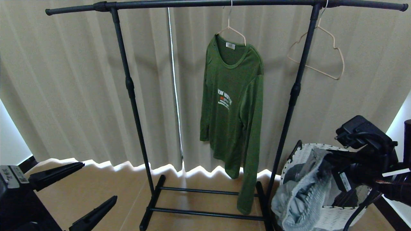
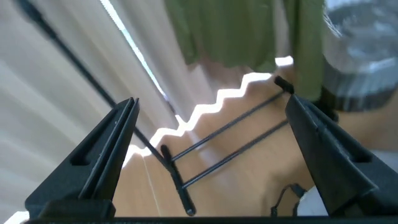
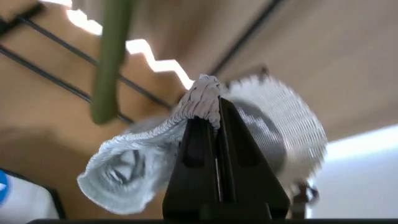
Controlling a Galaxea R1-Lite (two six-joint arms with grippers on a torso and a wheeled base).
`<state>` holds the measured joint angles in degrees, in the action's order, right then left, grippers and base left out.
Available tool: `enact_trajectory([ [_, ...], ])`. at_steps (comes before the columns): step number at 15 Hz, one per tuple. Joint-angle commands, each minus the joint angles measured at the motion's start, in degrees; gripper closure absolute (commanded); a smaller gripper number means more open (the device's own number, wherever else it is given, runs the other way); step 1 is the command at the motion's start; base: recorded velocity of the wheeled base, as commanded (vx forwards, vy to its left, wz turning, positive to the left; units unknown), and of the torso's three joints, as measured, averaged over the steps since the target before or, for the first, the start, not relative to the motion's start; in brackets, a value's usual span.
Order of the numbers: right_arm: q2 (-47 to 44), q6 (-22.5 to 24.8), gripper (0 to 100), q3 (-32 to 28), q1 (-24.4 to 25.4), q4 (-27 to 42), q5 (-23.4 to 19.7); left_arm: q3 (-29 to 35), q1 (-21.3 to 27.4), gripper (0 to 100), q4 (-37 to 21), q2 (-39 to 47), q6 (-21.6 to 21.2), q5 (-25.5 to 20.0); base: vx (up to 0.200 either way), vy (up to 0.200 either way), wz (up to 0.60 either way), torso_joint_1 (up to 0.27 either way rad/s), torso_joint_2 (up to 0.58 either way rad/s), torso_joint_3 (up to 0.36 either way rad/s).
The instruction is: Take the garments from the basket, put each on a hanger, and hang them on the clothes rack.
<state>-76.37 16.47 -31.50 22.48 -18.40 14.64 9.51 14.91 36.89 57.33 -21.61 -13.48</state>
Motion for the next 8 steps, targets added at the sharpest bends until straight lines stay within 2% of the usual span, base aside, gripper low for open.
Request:
enact_trajectory([
  [1, 0.0, 0.0, 100, -2.8, 2.2, -0.1, -0.8, 0.2, 1.2, 0, -0.1, 2.3, -1.3, -0.1, 0.0, 0.0, 0.0, 0.0, 0.0, 0.0],
  [5, 1.8, 0.0, 100, -4.2, 4.4, 0.0, -1.1, -1.7, 2.2, 0, -0.2, 7.0, -1.2, -0.1, 0.0, 0.0, 0.0, 0.0, 0.0, 0.0],
  [8, 1.0, 0.0, 100, -9.4, 6.3, 0.1, -2.4, 6.0, 11.6, 0, -0.2, 14.8, 1.0, -0.9, 0.0, 0.0, 0.0, 0.0, 0.0, 0.0],
])
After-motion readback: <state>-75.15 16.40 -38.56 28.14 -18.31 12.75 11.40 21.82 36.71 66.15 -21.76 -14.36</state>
